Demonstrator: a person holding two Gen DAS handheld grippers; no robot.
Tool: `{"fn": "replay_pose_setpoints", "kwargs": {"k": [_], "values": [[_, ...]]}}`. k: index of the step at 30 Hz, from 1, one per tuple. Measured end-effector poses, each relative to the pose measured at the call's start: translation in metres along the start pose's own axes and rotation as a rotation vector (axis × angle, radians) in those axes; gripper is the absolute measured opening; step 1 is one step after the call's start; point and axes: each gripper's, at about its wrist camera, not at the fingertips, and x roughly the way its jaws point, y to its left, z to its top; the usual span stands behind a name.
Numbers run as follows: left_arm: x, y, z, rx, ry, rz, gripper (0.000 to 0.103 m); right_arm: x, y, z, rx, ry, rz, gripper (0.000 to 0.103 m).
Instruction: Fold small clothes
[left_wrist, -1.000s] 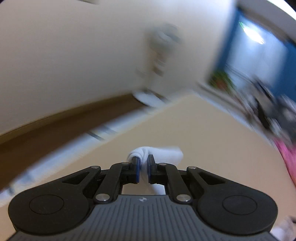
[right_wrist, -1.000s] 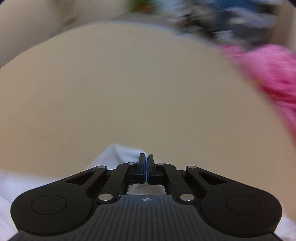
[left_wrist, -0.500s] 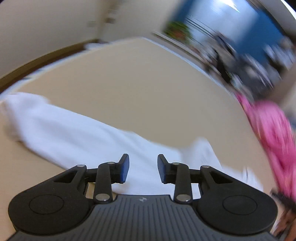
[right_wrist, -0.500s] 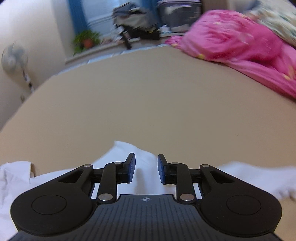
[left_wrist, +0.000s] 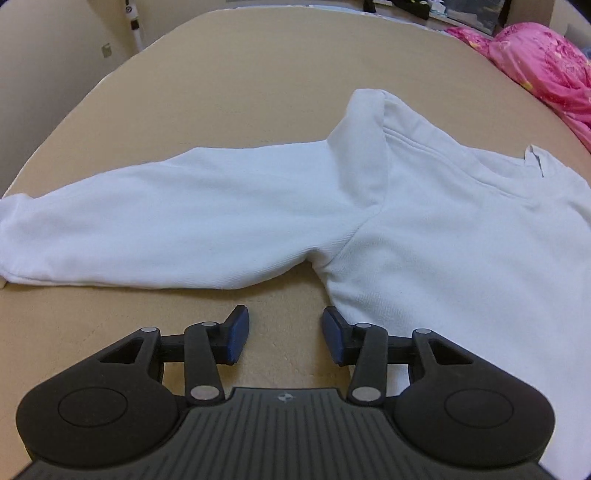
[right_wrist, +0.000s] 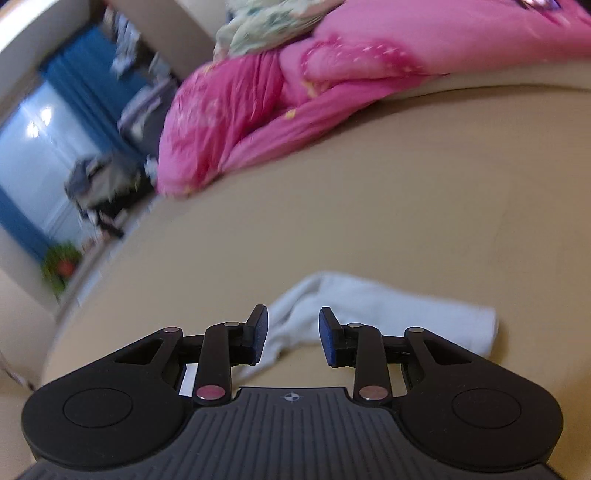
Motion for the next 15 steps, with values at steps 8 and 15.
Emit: {"fn": "replay_pose_setpoints", "kwargs": {"k": [8, 15], "values": [[-0.021, 0.020, -0.004, 0.036, -0.028, 0.007, 0.050, 0.084, -0.008, 0.008, 0.183, 0.130, 0.048, 0.035], [-0.014, 0.015, -0.003, 0.057, -0.037, 0.010, 0.051, 0.112, 0.020, 0.006, 0.031, 0.127, -0.175, 0.003]]}}
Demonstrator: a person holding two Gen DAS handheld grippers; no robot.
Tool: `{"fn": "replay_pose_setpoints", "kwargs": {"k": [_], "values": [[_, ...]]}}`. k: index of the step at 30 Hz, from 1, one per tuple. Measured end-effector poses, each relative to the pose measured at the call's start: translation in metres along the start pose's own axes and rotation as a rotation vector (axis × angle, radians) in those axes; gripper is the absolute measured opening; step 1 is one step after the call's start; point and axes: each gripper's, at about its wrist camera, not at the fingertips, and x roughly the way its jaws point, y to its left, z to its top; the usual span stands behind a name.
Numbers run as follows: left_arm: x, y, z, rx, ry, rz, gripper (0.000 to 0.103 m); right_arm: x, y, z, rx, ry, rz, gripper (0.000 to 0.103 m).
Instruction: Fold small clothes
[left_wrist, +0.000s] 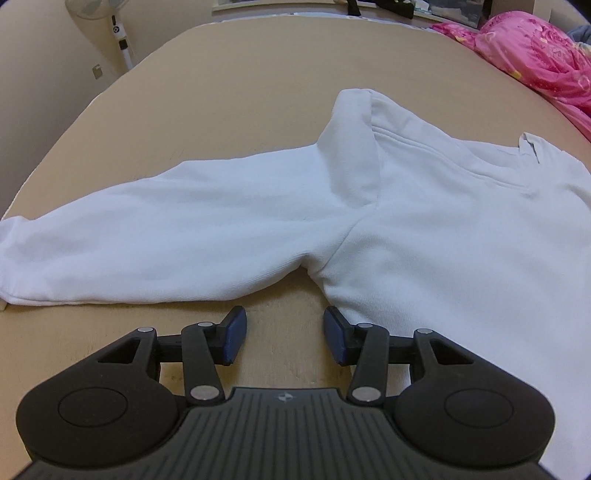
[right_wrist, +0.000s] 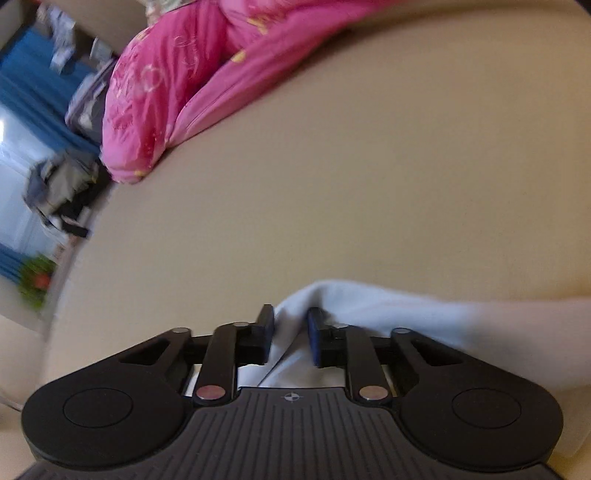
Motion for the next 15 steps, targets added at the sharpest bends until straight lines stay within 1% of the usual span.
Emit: {"fn": "replay_pose_setpoints", "kwargs": {"k": [2, 3, 4, 5, 6, 7, 8, 9, 11, 12, 13, 14, 15], "values": [[0.001, 0.001, 0.001, 0.000, 0.003, -0.003, 0.052, -0.012, 0.000, 0.002, -0.016, -0.070, 0.068, 0.003], [0.000, 0.002, 0.002, -0.001, 0.004, -0.004, 0.052, -0.028, 0.004, 0.002, -0.029, -0.139, 0.118, 0.003], [0.000, 0.003, 0.002, -0.002, 0.006, -0.006, 0.052, -0.048, 0.009, 0.003, -0.057, -0.243, 0.190, 0.002], [0.000, 0.004, 0.003, -0.004, 0.009, -0.007, 0.051, -0.074, 0.016, 0.005, -0.106, -0.365, 0.260, 0.002], [0.000, 0.005, 0.003, -0.004, 0.010, -0.007, 0.051, -0.096, 0.021, 0.005, -0.151, -0.472, 0.293, 0.002], [0.000, 0.005, 0.002, -0.003, 0.011, -0.005, 0.051, -0.112, 0.022, 0.005, -0.166, -0.548, 0.298, 0.002], [0.000, 0.004, 0.002, -0.001, 0.011, -0.003, 0.051, -0.121, 0.016, 0.007, -0.152, -0.572, 0.286, 0.002], [-0.001, 0.004, 0.002, 0.001, 0.011, -0.001, 0.052, -0.121, 0.009, 0.010, -0.131, -0.556, 0.241, 0.002], [-0.003, 0.005, 0.001, 0.002, 0.011, 0.001, 0.052, -0.103, -0.004, 0.014, -0.112, -0.464, 0.069, 0.003], [-0.003, 0.005, 0.001, 0.000, 0.012, 0.000, 0.052, -0.094, -0.012, 0.014, -0.099, -0.412, 0.007, 0.003], [-0.004, 0.006, 0.001, -0.001, 0.013, -0.001, 0.052, -0.087, -0.020, 0.016, -0.058, -0.375, -0.007, 0.003], [-0.004, 0.006, 0.000, -0.001, 0.013, 0.000, 0.052, -0.087, -0.029, 0.016, -0.015, -0.361, -0.001, 0.003], [-0.004, 0.006, 0.000, 0.001, 0.013, 0.001, 0.052, -0.092, -0.033, 0.016, -0.001, -0.375, -0.003, 0.003]]}}
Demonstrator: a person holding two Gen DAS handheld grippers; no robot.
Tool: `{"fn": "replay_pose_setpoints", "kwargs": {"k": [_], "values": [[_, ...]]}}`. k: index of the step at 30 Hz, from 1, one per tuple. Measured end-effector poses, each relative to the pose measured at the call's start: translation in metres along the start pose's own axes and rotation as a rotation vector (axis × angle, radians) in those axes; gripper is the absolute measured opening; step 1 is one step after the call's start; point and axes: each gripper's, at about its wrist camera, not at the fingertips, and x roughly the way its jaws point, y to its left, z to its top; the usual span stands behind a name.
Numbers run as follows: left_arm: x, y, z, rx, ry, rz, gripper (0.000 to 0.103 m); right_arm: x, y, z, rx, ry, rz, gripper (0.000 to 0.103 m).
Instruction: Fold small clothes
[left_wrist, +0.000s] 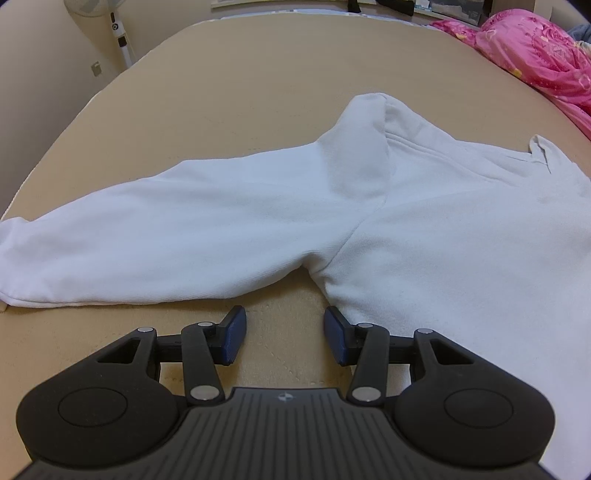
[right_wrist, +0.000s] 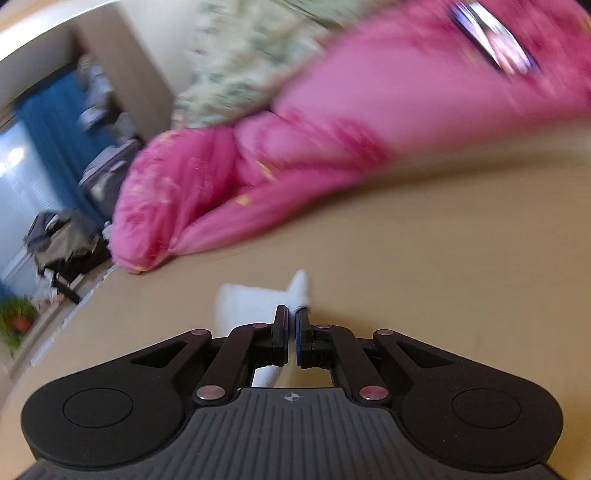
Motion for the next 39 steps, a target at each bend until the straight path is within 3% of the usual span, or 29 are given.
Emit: {"fn": "replay_pose_setpoints", "kwargs": {"k": [4, 6, 7, 10, 14, 16, 18, 20, 21, 22, 24, 26, 29, 30, 32, 36, 37, 39], "values": [[0.000, -0.001, -0.001, 0.007, -0.003, 0.005, 0.052, -0.032, 0.016, 0.014, -0.047, -0.136, 0.076, 0.001], [0.000, -0.001, -0.002, 0.007, -0.007, 0.006, 0.052, -0.043, 0.026, 0.020, -0.143, -0.243, 0.145, 0.002], [0.000, -0.001, -0.003, 0.008, -0.010, 0.006, 0.052, -0.038, 0.036, 0.021, -0.186, -0.251, 0.179, 0.002], [0.000, -0.001, -0.005, 0.017, -0.021, 0.006, 0.052, -0.005, 0.025, 0.021, -0.109, -0.097, 0.268, 0.012], [0.001, -0.002, -0.003, 0.022, -0.023, 0.005, 0.052, -0.005, -0.038, 0.005, 0.097, -0.152, -0.168, 0.018], [0.001, -0.003, -0.002, 0.027, -0.026, 0.009, 0.052, -0.007, -0.068, 0.005, 0.182, -0.128, -0.258, 0.018], [0.001, -0.003, -0.002, 0.035, -0.030, 0.012, 0.052, 0.000, -0.084, 0.007, 0.217, -0.070, -0.214, 0.021], [0.000, -0.003, -0.002, 0.039, -0.030, 0.012, 0.052, 0.016, -0.092, 0.007, 0.236, 0.041, -0.110, 0.039], [0.000, -0.002, -0.002, 0.038, -0.029, 0.012, 0.052, 0.026, -0.093, 0.005, 0.245, 0.108, -0.065, 0.053], [0.000, -0.002, -0.002, 0.038, -0.030, 0.012, 0.052, 0.033, -0.092, 0.003, 0.234, 0.179, -0.039, 0.055], [-0.001, -0.002, -0.002, 0.038, -0.031, 0.011, 0.052, 0.039, -0.076, 0.006, 0.086, 0.171, -0.050, 0.052], [-0.001, -0.002, -0.002, 0.039, -0.032, 0.012, 0.052, 0.051, -0.065, 0.009, -0.013, 0.190, -0.051, 0.042], [-0.001, -0.002, -0.003, 0.040, -0.034, 0.012, 0.052, 0.055, -0.066, 0.009, -0.058, 0.204, -0.032, 0.008], [-0.001, -0.002, -0.003, 0.041, -0.035, 0.011, 0.052, 0.054, -0.069, 0.008, -0.055, 0.213, -0.022, 0.002], [-0.001, -0.002, -0.003, 0.041, -0.034, 0.009, 0.052, 0.039, -0.073, 0.010, 0.010, 0.148, -0.057, 0.001], [-0.001, -0.003, -0.003, 0.037, -0.034, 0.014, 0.052, -0.016, -0.037, 0.048, 0.150, -0.149, -0.056, 0.001], [-0.001, -0.005, -0.004, 0.040, -0.038, 0.017, 0.052, -0.024, -0.022, 0.058, 0.146, -0.217, -0.012, 0.005], [-0.001, -0.005, -0.006, 0.043, -0.046, 0.019, 0.052, -0.019, -0.008, 0.068, 0.138, -0.239, 0.166, 0.006]]}}
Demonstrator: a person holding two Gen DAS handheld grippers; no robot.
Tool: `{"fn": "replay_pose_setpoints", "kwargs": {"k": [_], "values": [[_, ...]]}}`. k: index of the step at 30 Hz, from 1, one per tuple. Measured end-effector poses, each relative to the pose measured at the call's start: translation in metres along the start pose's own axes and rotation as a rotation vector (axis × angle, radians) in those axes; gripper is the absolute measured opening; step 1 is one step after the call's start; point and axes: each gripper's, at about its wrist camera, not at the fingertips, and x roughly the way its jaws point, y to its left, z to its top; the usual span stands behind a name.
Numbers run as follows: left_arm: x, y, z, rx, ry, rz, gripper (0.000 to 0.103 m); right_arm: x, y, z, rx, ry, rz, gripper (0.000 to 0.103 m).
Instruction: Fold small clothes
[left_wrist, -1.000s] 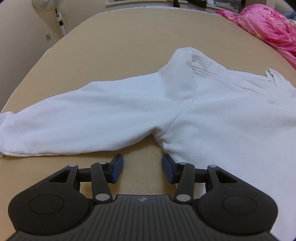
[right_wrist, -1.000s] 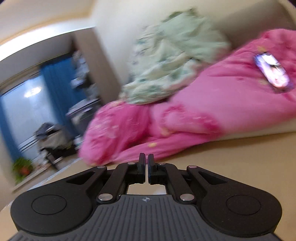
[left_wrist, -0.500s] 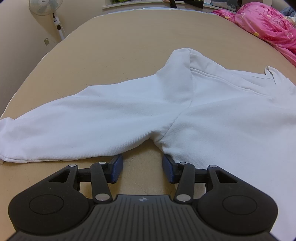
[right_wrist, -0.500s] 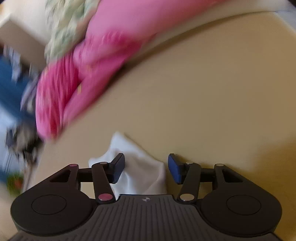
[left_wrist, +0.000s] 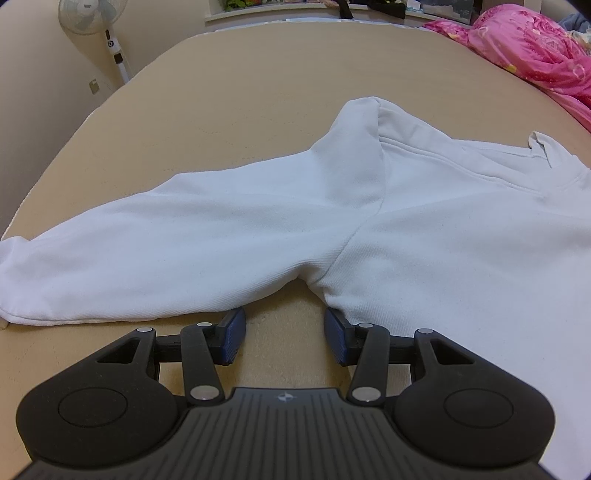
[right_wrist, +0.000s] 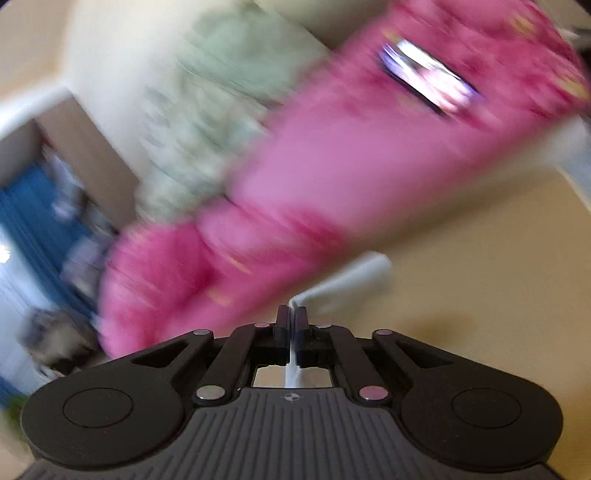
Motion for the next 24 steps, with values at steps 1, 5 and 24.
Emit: {"fn": "replay_pose_setpoints", "kwargs": {"k": [1, 5, 24], "values": [[0.000, 0.000, -0.001, -0.001, -0.004, -0.001, 0.052, 0.004, -0.001, 0.001, 0.041, 0.011, 0.077, 0.006], [0.000, 0.001, 0.001, -0.001, 0.001, -0.004, 0.052, 0.002, -0.023, -0.011, 0.011, 0.027, -0.030, 0.014], [0.001, 0.002, 0.002, 0.001, 0.003, -0.009, 0.053, 0.035, -0.016, -0.074, -0.418, 0.322, -0.264, 0.056]]}}
